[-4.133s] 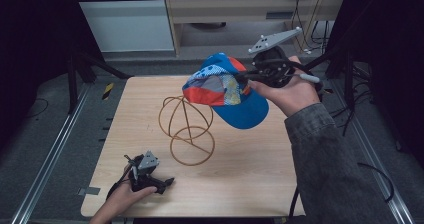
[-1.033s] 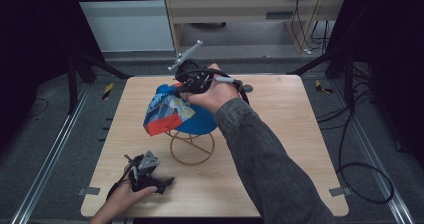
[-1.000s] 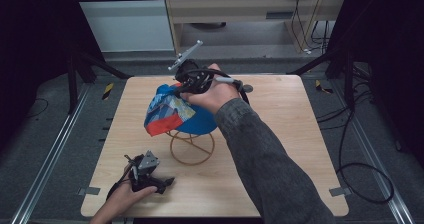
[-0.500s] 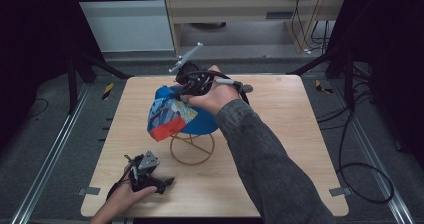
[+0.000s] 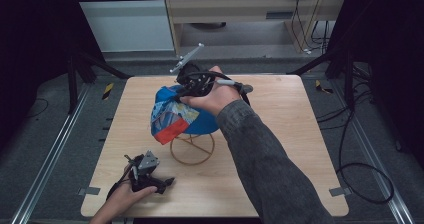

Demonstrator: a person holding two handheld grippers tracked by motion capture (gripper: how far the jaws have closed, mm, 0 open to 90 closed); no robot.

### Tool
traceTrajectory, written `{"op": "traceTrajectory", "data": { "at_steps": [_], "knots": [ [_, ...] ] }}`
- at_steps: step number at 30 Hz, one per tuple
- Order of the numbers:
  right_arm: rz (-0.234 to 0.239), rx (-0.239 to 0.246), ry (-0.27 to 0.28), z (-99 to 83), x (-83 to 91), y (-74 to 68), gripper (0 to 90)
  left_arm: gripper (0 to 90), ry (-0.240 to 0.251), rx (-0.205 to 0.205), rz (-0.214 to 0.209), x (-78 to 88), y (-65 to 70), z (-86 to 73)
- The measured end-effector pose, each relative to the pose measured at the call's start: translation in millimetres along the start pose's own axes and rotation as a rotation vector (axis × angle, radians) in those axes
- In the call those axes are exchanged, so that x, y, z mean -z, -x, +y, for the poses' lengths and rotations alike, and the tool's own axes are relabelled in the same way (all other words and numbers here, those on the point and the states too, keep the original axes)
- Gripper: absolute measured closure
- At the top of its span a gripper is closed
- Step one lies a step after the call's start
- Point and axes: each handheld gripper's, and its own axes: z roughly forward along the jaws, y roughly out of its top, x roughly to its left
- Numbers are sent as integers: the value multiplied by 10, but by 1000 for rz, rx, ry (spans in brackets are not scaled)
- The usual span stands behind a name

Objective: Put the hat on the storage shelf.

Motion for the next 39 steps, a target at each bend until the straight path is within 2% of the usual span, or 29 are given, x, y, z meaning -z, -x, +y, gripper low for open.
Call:
{"op": "traceTrajectory", "data": {
  "at_steps": [8, 13, 17, 27, 34, 36, 39],
  "knots": [
    [-3, -19, 9, -18, 26, 23, 615, 0, 1, 1, 0, 0, 0, 0],
    [-21, -38, 9, -36, 48, 45, 532, 0, 0, 0, 1, 0, 0, 0],
    [-33, -39, 40, -42, 142, 8, 479, 0, 0, 1, 0, 0, 0, 0],
    [-70, -61, 55, -139, 267, 13, 356, 0, 1, 1, 1, -1, -1, 2],
    [-109, -74, 94, -229, 429, 12, 195, 0, 1, 1, 1, -1, 0, 1],
    [-134, -91, 111, -257, 478, 28, 117, 0, 1, 1, 1, -2, 0, 2],
    [-162, -117, 122, -310, 555, 67, 72, 0, 1, 1, 3, -4, 0, 4]
  ]
}}
